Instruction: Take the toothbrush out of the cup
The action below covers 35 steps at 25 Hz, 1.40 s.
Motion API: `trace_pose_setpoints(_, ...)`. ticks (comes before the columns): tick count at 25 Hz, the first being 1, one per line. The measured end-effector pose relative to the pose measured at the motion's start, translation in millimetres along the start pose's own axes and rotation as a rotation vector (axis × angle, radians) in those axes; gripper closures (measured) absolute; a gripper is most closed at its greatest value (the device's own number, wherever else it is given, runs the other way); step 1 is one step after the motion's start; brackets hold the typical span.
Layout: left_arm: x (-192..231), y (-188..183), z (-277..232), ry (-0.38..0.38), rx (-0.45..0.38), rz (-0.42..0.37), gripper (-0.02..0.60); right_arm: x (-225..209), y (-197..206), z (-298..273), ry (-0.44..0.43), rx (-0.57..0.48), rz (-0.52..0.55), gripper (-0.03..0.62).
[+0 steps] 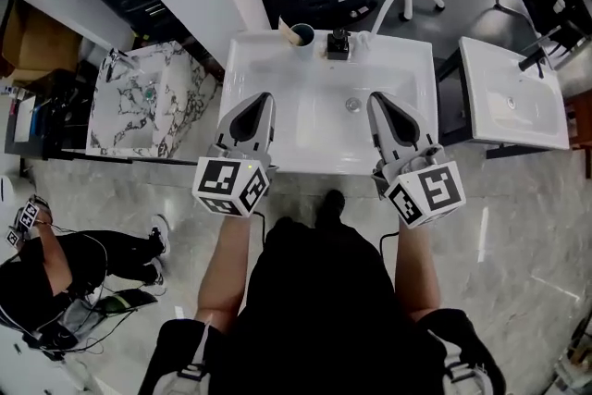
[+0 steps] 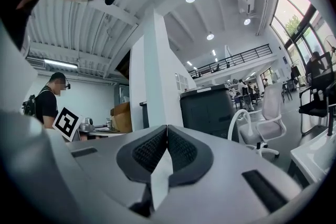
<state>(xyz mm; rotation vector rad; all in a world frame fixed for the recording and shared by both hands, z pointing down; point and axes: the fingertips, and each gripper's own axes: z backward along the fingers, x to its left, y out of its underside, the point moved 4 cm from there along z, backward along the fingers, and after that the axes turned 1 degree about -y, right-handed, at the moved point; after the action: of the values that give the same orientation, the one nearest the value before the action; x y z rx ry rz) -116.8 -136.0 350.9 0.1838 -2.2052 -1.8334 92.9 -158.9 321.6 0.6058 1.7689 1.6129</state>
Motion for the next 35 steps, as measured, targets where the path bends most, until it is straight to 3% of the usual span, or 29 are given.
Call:
trace_pose_setpoints(12, 3, 24, -21, -0.04, 0.065, 0.019, 0.568, -18, 27, -22, -0.041, 0.078, -0.058, 0.563)
trace_pose_setpoints(26, 69, -5, -93, 0.054, 0.006, 0.028, 0.566, -19, 3, -78, 0.085, 0.079, 0.012, 0.563)
trace_pose_setpoints(35, 103, 19, -134, 0.123, 0.067, 0.046, 0.565, -18, 19, -108, 0.173, 0.114, 0.011, 0.563)
